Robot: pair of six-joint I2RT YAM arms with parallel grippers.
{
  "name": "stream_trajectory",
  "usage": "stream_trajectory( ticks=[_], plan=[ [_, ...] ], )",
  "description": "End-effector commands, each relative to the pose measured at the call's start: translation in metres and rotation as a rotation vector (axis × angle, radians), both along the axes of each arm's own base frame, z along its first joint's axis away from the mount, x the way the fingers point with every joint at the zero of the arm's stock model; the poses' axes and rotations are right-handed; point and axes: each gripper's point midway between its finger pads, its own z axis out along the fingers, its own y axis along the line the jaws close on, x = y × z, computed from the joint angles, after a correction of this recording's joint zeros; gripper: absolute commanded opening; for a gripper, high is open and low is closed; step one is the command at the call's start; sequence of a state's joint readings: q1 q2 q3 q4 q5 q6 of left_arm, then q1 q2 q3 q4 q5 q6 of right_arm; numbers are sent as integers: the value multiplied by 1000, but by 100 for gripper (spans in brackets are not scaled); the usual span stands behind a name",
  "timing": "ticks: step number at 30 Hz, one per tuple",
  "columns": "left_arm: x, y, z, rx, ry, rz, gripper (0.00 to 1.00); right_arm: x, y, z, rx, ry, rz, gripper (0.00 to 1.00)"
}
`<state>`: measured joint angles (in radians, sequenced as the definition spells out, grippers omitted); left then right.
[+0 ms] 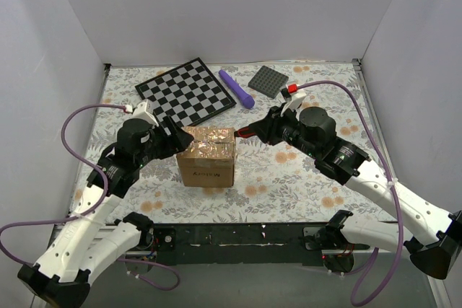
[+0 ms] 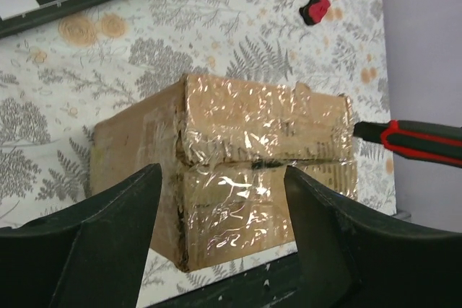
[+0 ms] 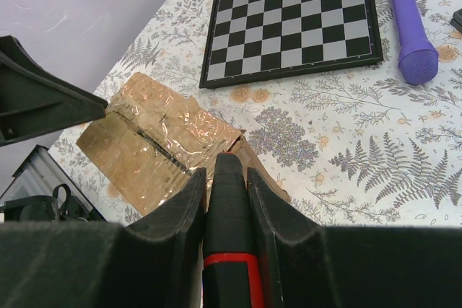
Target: Unpack the express box
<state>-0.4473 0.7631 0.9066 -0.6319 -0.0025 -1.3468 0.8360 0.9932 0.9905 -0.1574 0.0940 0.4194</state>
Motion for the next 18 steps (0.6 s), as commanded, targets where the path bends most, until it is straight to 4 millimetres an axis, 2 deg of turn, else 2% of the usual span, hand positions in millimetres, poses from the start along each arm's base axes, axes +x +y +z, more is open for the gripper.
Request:
stream_trajectory(
  ticks=[1,7,11,12,15,17,18],
  plan=[
    [-17,-2,-20,21,120,-37,65,-4,-7,-19,-64,30,5,1],
    [-21,-4,-35,56,174,-74,61,-4,-6,-22,-65,35,4,1],
    [-23,-8,-34,48,163,-108,42,-3,-5,-23,-65,36,7,1],
    [-24,-9,-35,48,163,-115,32,-3,-4,-23,-64,35,8,1],
    [-26,-13,-38,37,164,-138,11,-3,-3,-20,-60,32,8,1],
    [-27,-17,-40,25,163,-156,7,-2,-3,-19,-60,32,8,1],
    [-27,-18,-40,17,162,-163,2,-2,-3,-18,-60,27,9,1]
  ],
)
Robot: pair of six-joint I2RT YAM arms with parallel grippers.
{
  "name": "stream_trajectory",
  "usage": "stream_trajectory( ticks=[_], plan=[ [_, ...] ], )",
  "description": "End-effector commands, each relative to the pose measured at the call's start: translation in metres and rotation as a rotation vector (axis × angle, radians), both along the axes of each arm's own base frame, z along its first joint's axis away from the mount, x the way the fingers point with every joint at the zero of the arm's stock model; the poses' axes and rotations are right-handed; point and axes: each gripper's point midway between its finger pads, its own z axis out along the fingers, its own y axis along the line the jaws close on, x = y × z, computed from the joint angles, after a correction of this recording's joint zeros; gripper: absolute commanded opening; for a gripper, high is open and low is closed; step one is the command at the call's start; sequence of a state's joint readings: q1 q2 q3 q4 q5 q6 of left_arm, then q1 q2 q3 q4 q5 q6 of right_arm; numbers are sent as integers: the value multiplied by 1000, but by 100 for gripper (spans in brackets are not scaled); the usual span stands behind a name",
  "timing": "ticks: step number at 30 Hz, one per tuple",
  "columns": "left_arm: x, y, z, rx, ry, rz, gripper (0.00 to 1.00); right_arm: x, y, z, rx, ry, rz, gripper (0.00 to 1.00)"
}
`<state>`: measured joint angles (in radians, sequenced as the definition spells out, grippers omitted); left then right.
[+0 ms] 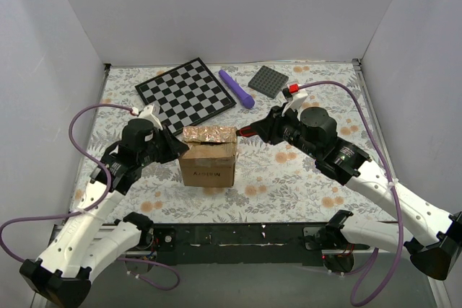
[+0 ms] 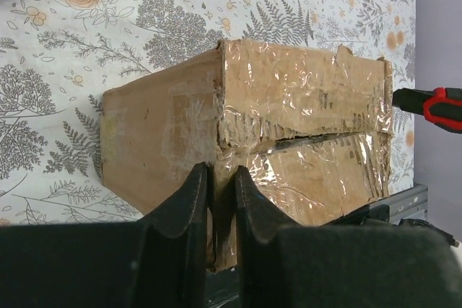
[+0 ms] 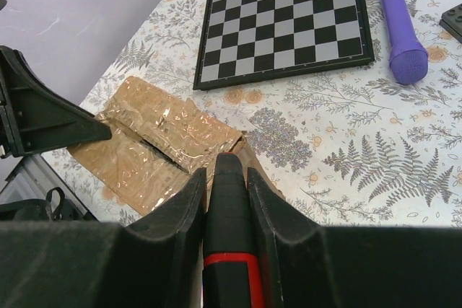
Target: Unpack the express box
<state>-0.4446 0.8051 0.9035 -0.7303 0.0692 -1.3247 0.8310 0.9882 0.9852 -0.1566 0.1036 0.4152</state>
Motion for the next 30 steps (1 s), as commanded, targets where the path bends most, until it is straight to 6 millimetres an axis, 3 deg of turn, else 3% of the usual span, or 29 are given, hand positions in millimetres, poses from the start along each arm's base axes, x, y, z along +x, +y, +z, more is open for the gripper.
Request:
stream_trajectory(
  ticks=[1,6,9,12,17,21,30],
  plan=[
    [-10,-15,-7,-45,17,-96,0,-4,0,-17,-56,30,22,1],
    [-15,-27,-1,-130,-31,-144,0,-2,0,-11,-59,16,18,1],
    [-14,-37,26,-252,-142,-161,0,0,1,-6,-57,9,14,1],
    [-3,-32,37,-328,-205,-67,0,6,-5,4,-47,19,-43,1],
    [9,-26,29,-400,-205,42,0,16,-36,24,4,16,-235,1],
    [21,-17,32,-416,-239,127,0,11,-58,37,72,3,-315,1],
    [35,-25,31,-425,-230,122,0,10,-70,38,203,17,-389,1]
  ],
)
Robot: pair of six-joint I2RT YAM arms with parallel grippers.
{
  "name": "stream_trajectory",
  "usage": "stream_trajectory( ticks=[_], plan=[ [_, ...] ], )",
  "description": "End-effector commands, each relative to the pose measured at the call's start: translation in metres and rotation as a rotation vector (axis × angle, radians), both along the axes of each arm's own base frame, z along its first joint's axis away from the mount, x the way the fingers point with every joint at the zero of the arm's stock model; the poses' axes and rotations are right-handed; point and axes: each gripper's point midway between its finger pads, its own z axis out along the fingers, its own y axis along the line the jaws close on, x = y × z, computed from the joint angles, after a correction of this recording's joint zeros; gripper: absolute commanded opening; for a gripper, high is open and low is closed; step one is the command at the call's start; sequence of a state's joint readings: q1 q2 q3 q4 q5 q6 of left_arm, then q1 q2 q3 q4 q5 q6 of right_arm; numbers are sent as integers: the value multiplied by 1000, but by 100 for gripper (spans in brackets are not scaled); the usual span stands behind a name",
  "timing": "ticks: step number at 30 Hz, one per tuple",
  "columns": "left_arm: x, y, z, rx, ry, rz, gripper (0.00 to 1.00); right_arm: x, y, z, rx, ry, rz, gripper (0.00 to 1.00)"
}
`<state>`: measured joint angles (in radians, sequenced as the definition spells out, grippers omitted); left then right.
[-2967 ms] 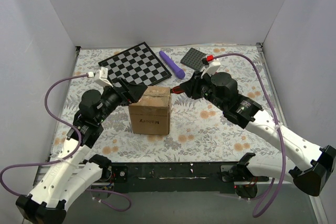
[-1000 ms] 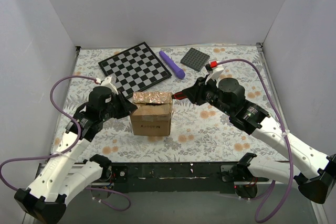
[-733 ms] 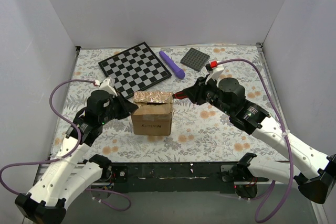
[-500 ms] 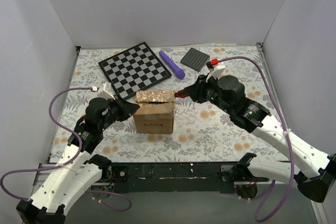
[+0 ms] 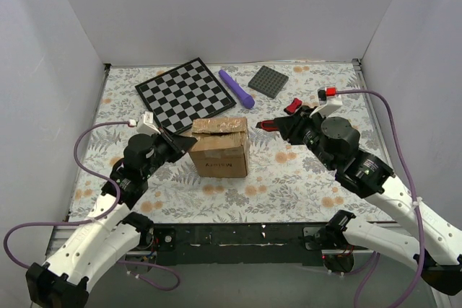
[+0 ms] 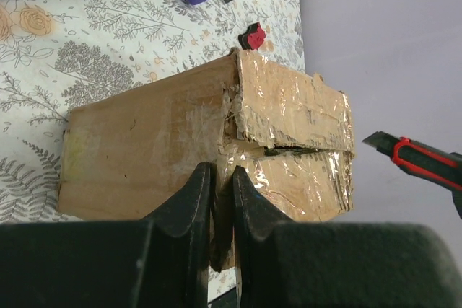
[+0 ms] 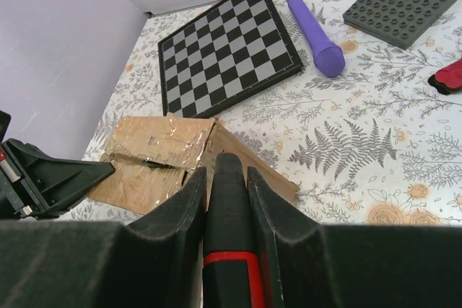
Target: Unpack the express box
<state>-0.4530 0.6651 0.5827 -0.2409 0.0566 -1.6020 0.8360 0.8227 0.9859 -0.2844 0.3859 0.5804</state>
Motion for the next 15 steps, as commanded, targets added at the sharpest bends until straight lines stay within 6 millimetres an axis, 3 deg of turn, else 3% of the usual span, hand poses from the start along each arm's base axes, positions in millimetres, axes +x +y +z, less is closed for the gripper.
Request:
stream_trajectory(
  ticks=[1,5,7,8,9,11,15],
  plan=[
    [13,-5,33,-69,-87,14,0,10,-9,14,82,-28,-94,1],
    [16,-3,33,-77,-90,35,0,6,-5,18,146,-23,-74,1],
    [18,-2,30,-85,-86,50,0,5,-4,6,172,1,-78,1],
    [18,-3,28,-91,-81,50,0,5,-5,11,239,-2,-92,1],
    [18,-3,28,-91,-81,53,0,5,-6,-5,244,20,-104,1],
    [18,-5,28,-95,-80,46,0,3,-7,4,353,-5,-108,1],
    [22,-4,30,-78,-92,66,0,5,-11,-3,428,-3,-139,1]
  ],
)
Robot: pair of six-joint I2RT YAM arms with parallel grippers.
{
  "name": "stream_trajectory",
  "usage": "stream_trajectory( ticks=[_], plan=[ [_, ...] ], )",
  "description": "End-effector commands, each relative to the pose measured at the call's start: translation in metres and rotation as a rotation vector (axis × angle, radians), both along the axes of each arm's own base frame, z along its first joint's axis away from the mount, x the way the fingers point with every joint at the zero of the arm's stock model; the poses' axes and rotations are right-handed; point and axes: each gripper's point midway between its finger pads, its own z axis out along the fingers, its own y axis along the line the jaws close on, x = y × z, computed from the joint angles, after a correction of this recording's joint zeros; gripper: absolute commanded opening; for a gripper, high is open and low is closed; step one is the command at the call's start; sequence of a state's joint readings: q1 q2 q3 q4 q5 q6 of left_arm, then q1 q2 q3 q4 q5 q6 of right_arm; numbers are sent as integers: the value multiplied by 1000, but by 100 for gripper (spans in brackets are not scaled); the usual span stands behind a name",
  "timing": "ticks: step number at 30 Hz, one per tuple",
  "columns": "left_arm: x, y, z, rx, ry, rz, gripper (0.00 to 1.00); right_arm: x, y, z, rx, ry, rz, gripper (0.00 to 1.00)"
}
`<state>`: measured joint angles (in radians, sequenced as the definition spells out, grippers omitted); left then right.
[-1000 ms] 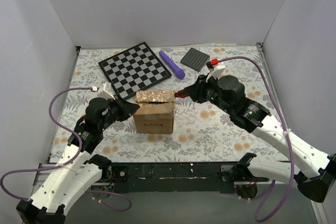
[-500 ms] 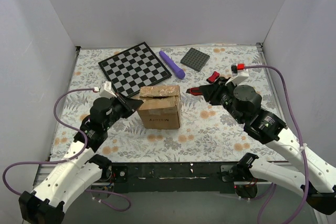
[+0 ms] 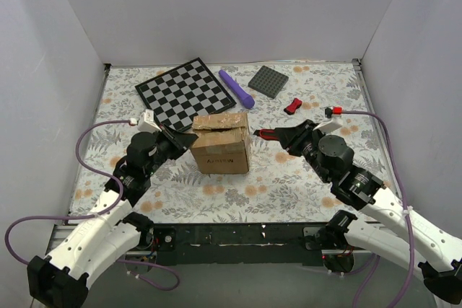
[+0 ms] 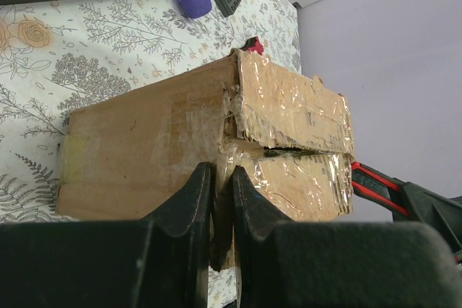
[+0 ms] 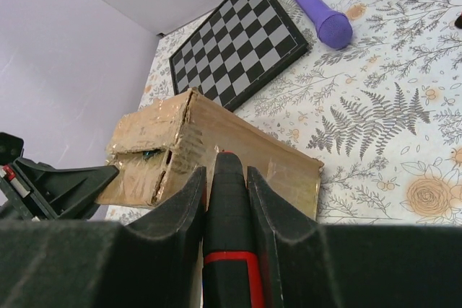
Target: Unpack the express box
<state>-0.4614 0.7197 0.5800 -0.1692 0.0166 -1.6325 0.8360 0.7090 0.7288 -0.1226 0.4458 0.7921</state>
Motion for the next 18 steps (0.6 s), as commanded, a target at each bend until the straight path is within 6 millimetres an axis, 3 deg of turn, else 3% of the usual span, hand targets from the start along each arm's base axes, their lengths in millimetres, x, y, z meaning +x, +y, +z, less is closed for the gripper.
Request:
stream_trajectory(
  ticks=[1,9,18],
  plan=[
    [8,-2,29,-52,-88,26,0,7,-3,41,243,-88,-67,1],
    [13,-13,30,-34,-82,0,0,10,-18,56,343,-171,-127,1],
    [14,-16,32,-26,-87,1,0,15,-7,43,316,-133,-113,1]
  ],
)
